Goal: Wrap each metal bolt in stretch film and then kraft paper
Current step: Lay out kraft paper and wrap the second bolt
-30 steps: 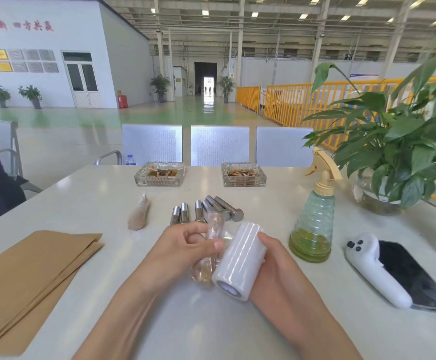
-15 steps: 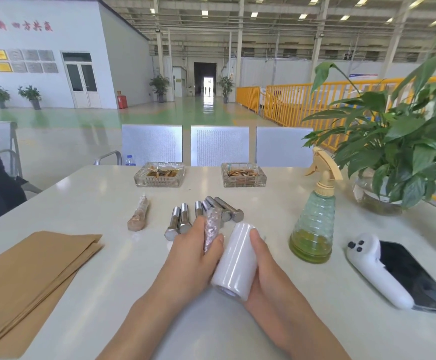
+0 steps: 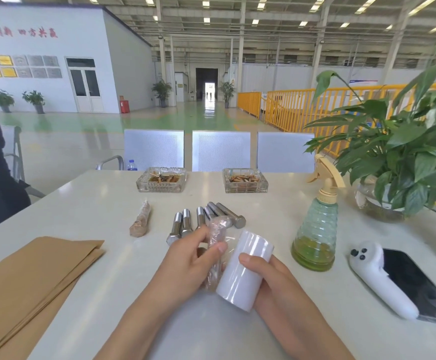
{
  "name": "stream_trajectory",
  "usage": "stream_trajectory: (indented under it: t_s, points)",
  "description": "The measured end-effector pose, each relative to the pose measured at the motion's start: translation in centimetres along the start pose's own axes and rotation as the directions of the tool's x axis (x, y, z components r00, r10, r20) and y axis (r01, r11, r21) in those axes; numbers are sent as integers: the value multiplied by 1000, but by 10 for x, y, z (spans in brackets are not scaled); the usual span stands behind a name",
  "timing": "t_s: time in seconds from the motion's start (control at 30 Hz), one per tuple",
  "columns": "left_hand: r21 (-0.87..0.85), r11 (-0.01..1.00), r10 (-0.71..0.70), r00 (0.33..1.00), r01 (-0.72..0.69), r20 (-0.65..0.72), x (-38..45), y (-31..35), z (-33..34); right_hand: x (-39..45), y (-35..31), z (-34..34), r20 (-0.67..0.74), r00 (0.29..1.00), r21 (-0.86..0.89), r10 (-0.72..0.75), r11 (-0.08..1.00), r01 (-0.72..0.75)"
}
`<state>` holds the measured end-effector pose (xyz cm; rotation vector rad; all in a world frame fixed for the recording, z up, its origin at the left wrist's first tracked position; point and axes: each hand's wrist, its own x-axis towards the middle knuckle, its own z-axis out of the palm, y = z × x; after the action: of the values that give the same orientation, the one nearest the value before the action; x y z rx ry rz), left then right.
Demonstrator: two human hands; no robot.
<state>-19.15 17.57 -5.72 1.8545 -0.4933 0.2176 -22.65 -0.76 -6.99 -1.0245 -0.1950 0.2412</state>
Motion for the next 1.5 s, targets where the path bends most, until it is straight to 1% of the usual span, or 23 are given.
stream_trajectory:
  t_s: [0.07,0.1,0.2,0.27,0.4,0.47,0.53,0.7,0.73,0.83,0.87,0.9,0.93,1.07,1.13,1.23,1.27,1.3,1.37,1.43,1.5]
  points:
    - [21,999,50,998,-50,-25,0,1,1,-1,-2,1,45,999,-28,11,1000,-10]
    - [1,998,59,997,-59,-41,1,2,2,0,-2,1,73,997,-39,14,999,-12]
    - [-80,996,42,997,-47,-63,2,5,4,4,-2,1,98,995,-91,14,996,-5]
    - [-90,995,27,998,-33,-59,2,3,4,9,-5,2,102,994,-154,25,988,-9]
    - [3,1000,-15,990,15,-137,4,-4,0,21,-11,2,115,992,-262,53,965,-21]
    - [118,993,12,980,12,-197,5,-5,0,27,-11,2,102,993,-291,51,957,-19]
    - [200,980,41,975,5,-221,7,-5,0,30,-7,2,112,993,-315,46,949,-8]
    - [89,994,-43,979,62,-200,6,-3,1,31,-2,3,153,988,-369,3,928,54]
    - [32,997,-64,983,71,-174,6,-2,1,30,-2,3,154,988,-372,-4,926,61]
    - [-170,978,-123,992,119,-12,6,2,2,28,-2,3,162,987,-389,-13,918,76]
    - [-208,970,-129,992,128,10,6,3,3,27,-2,4,163,986,-402,-18,912,83]
    - [-226,966,-130,992,127,3,6,5,4,27,-1,4,160,987,-415,-21,905,87]
    - [-226,966,-133,991,125,-24,7,4,5,26,0,4,154,988,-422,-23,902,86]
    - [-133,986,-121,984,103,-135,10,3,6,25,3,3,109,991,-418,-72,901,112]
    - [-80,992,-111,971,96,-214,10,2,7,26,5,5,49,990,-443,-133,885,141]
    - [-17,996,-88,942,87,-325,4,5,10,30,3,5,-60,965,-537,-257,823,186]
    - [-38,993,-116,930,110,-348,3,7,10,30,1,3,-85,956,-540,-281,820,193]
    - [-89,984,-178,911,156,-372,3,8,8,30,-1,0,-115,952,-507,-285,841,191]
    - [-200,941,-331,862,272,-383,10,7,-4,30,-5,-8,-167,956,-377,-241,912,164]
    - [-242,894,-444,823,377,-354,21,7,-19,30,-6,-12,-196,963,-244,-186,960,135]
    - [-221,843,-538,784,491,-309,35,5,-34,33,-5,-11,-231,960,-151,-155,981,122]
